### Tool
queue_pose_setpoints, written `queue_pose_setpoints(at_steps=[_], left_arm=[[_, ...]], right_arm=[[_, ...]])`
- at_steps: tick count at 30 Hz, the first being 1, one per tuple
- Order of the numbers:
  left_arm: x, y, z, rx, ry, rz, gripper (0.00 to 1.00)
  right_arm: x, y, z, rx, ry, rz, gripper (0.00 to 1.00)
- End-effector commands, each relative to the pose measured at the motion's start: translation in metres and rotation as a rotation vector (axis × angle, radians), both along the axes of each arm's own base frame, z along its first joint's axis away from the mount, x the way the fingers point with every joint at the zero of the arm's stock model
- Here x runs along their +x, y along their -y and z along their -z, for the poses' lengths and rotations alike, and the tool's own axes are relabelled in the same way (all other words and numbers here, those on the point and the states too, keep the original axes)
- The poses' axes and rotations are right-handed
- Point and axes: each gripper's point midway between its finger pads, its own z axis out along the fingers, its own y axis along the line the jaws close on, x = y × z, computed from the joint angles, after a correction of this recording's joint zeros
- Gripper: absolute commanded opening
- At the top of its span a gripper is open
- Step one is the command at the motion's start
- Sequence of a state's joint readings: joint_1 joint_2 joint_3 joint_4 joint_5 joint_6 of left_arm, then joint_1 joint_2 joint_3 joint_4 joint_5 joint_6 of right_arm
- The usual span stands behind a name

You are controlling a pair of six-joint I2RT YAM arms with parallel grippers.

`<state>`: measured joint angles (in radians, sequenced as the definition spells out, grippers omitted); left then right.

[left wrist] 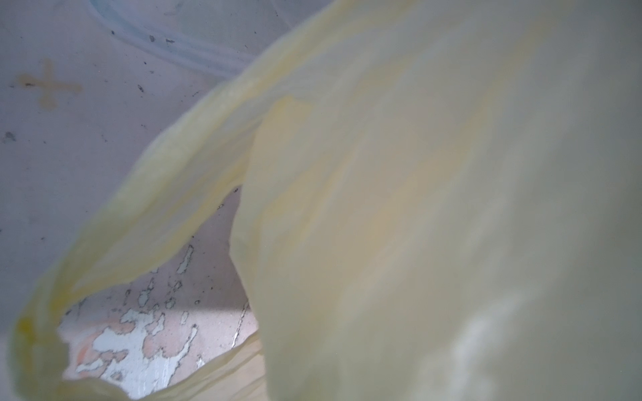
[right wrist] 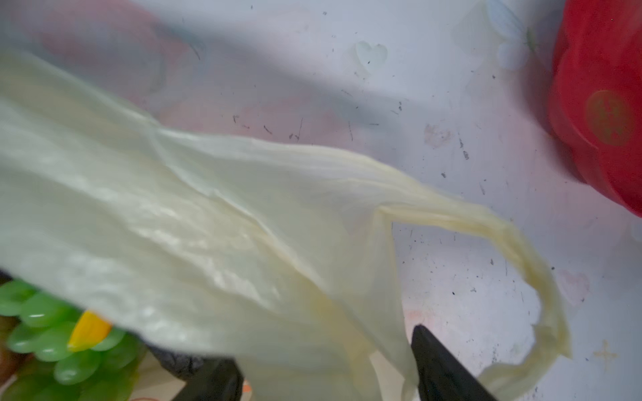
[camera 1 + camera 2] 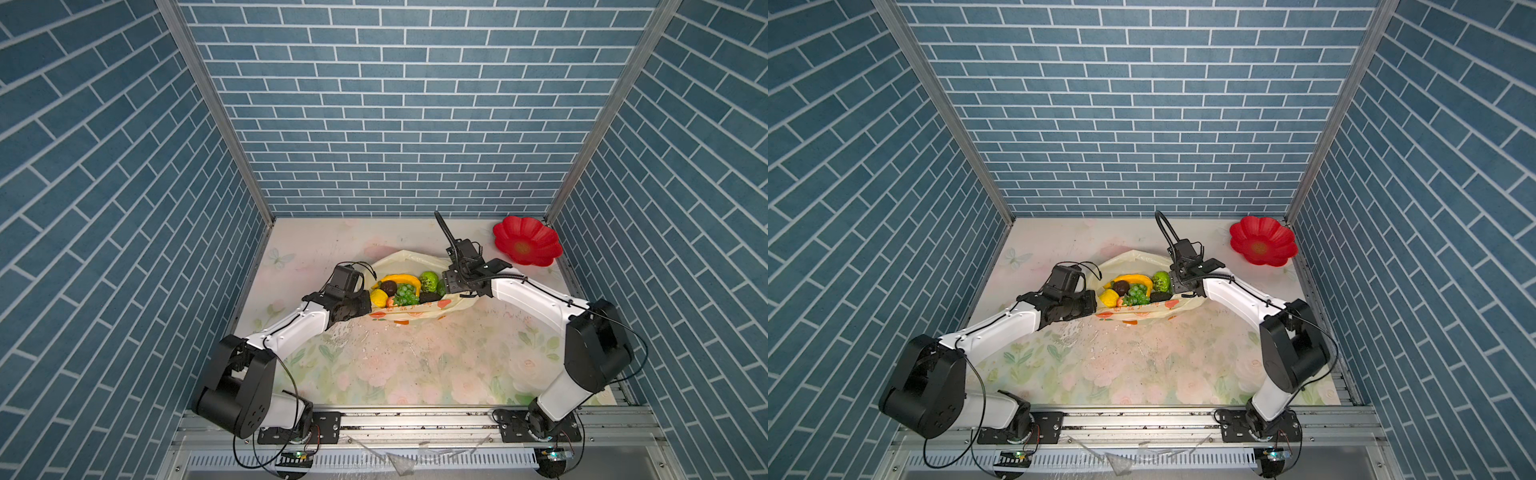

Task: Take fruits out of the plastic bag
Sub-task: Move the plastic bag to the top-center of the table.

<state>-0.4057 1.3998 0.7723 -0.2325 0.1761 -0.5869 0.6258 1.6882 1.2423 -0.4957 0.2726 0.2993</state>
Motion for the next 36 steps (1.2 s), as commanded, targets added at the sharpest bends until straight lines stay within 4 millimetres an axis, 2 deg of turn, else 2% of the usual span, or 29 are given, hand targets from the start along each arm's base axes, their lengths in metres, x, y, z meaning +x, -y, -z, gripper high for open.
queue_pose_setpoints(at_steps=[1, 4, 5, 7, 9, 11, 14, 22, 26, 27, 28, 29, 31, 35, 36], left_arm=[[-0.004, -0.006, 0.008, 0.038, -0.002, 0.001, 0.03], [-0.001, -0.017, 0.012, 0.026, 0.021, -0.037, 0.01], [-0.007, -0.024, 0.022, 0.013, 0.007, -0.058, 0.0], [-0.007, -0.036, 0.027, -0.024, 0.005, -0.105, 0.0], [-0.009, -0.044, 0.032, -0.025, 0.0, -0.124, 0.0], [-0.009, -0.044, 0.031, -0.024, 0.003, -0.109, 0.0], [-0.007, -0.04, 0.029, -0.026, 0.013, -0.088, 0.0], [0.009, -0.034, 0.011, 0.017, 0.071, -0.061, 0.0], [0.013, -0.032, 0.003, 0.067, 0.101, -0.045, 0.0], [0.011, -0.031, 0.004, 0.085, 0.101, -0.037, 0.0], [0.009, -0.03, 0.006, 0.105, 0.099, -0.027, 0.0], [0.013, -0.026, -0.003, 0.109, 0.121, -0.021, 0.0], [0.01, -0.021, -0.002, 0.109, 0.125, -0.006, 0.0], [0.009, -0.012, -0.002, 0.105, 0.141, 0.017, 0.0], [0.002, -0.014, 0.008, 0.114, 0.121, 0.024, 0.0]], right_arm=[[0.018, -0.004, -0.006, 0.029, -0.008, -0.001, 0.54], [0.037, 0.009, 0.0, 0.247, -0.068, 0.087, 0.21], [0.044, 0.013, 0.002, 0.344, -0.088, 0.115, 0.12], [0.056, 0.019, 0.004, 0.488, -0.126, 0.163, 0.0], [0.067, 0.022, 0.006, 0.595, -0.155, 0.191, 0.0], [0.077, 0.016, 0.006, 0.705, -0.181, 0.196, 0.0], [0.085, 0.005, 0.004, 0.757, -0.193, 0.182, 0.0], [0.102, -0.043, -0.017, 0.78, -0.173, 0.097, 0.0], [0.106, -0.066, -0.022, 0.713, -0.172, 0.052, 0.0], [0.106, -0.065, -0.022, 0.679, -0.166, 0.058, 0.11], [0.106, -0.061, -0.021, 0.639, -0.157, 0.075, 0.27], [0.105, -0.054, -0.02, 0.601, -0.146, 0.098, 0.42], [0.101, -0.037, -0.019, 0.525, -0.124, 0.144, 0.59], [0.083, -0.011, -0.021, 0.401, -0.084, 0.213, 0.73], [0.075, -0.009, -0.021, 0.386, -0.083, 0.217, 0.75]])
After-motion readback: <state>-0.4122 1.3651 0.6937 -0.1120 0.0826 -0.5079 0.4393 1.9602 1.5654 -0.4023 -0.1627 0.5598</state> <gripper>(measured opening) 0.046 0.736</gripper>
